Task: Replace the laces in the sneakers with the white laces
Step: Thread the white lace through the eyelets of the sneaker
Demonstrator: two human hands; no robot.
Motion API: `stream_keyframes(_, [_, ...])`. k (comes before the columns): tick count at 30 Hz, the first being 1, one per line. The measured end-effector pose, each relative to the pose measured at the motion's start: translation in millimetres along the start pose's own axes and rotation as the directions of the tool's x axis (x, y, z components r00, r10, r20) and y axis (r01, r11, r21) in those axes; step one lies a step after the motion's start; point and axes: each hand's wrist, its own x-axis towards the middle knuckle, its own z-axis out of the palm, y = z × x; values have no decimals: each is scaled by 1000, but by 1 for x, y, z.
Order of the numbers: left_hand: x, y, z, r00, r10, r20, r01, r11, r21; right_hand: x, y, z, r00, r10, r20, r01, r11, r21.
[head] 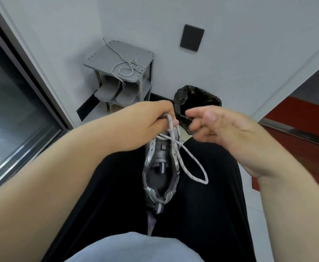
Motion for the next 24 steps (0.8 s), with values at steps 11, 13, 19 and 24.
stream_keyframes(11, [1, -6, 9, 998, 63, 13, -61, 989, -133, -6, 4, -17, 993, 61, -102, -69, 994, -82])
stream_keyframes(13, [0, -19, 8, 999, 22, -27, -25, 995, -97, -9, 13, -31, 970, 21, -242, -88, 958, -273])
stream_keyframes(19, [2, -22, 29, 996, -30, -79, 18, 989, -148, 0, 30, -2, 989, -10, -147, -82, 794, -602])
stream_keyframes(24, [2, -16, 42, 974, -93, -207, 47, 975, -217, 11, 34, 30, 997, -54, -62, 23, 909, -417])
